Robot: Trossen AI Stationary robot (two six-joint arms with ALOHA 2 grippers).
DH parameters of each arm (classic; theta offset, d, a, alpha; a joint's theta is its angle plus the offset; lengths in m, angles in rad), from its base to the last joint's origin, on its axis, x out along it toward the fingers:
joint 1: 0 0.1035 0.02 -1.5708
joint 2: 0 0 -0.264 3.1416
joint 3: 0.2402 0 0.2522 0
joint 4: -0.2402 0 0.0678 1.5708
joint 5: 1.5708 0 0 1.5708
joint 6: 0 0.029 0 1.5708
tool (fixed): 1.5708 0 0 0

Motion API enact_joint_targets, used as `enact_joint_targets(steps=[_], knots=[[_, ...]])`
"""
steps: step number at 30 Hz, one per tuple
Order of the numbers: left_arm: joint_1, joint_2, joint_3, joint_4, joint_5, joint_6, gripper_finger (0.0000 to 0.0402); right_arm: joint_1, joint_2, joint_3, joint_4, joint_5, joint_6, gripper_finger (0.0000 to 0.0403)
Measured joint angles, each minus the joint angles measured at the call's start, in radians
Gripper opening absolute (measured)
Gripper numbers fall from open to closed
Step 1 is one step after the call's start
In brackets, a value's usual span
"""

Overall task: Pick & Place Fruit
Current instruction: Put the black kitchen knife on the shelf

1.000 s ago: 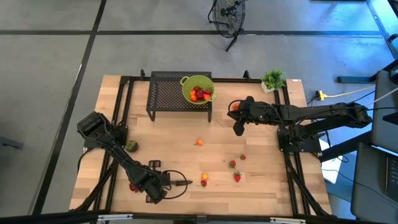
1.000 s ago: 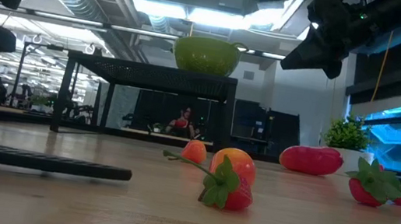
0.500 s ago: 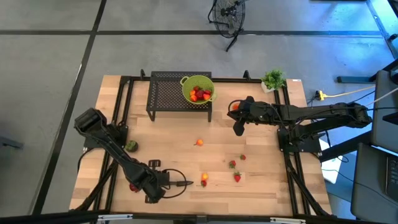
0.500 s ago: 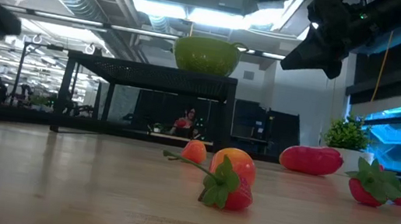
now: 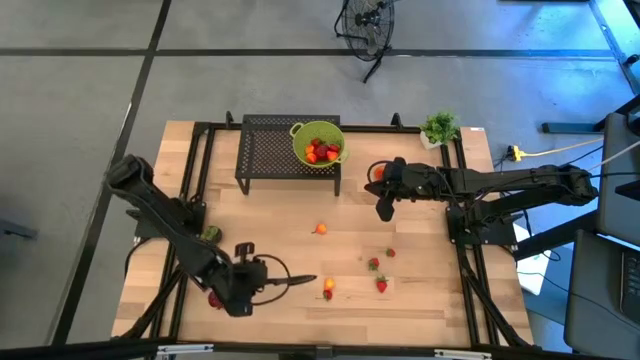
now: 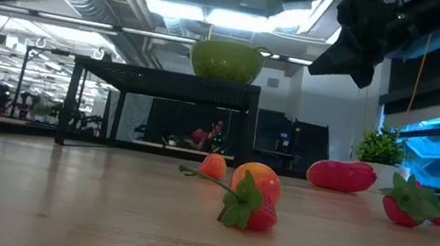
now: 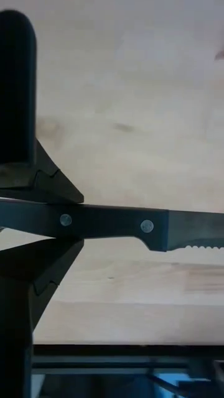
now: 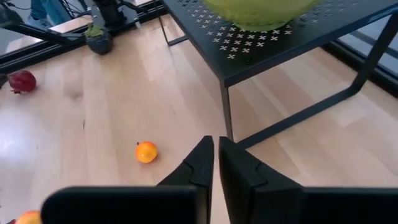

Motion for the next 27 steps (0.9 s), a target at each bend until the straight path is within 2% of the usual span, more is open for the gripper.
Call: enact_joint_targets(steps=[13, 17, 27], knots=[[0.006, -0.217, 0.000, -0.128, -0.214, 0.003, 0.0087, 0.000, 0.000, 0.000, -0.009, -0.042, 0.015, 0.0046], [0.024, -0.265, 0.000, -0.140, -0.272, 0.054, 0.0087, 0.000, 0.000, 0.000, -0.010, -0.056, 0.015, 0.0049], [0.163, -0.379, 0.000, -0.147, -0.307, 0.173, 0.0088, 0.000, 0.000, 0.000, -0.021, -0.056, 0.015, 0.0034]])
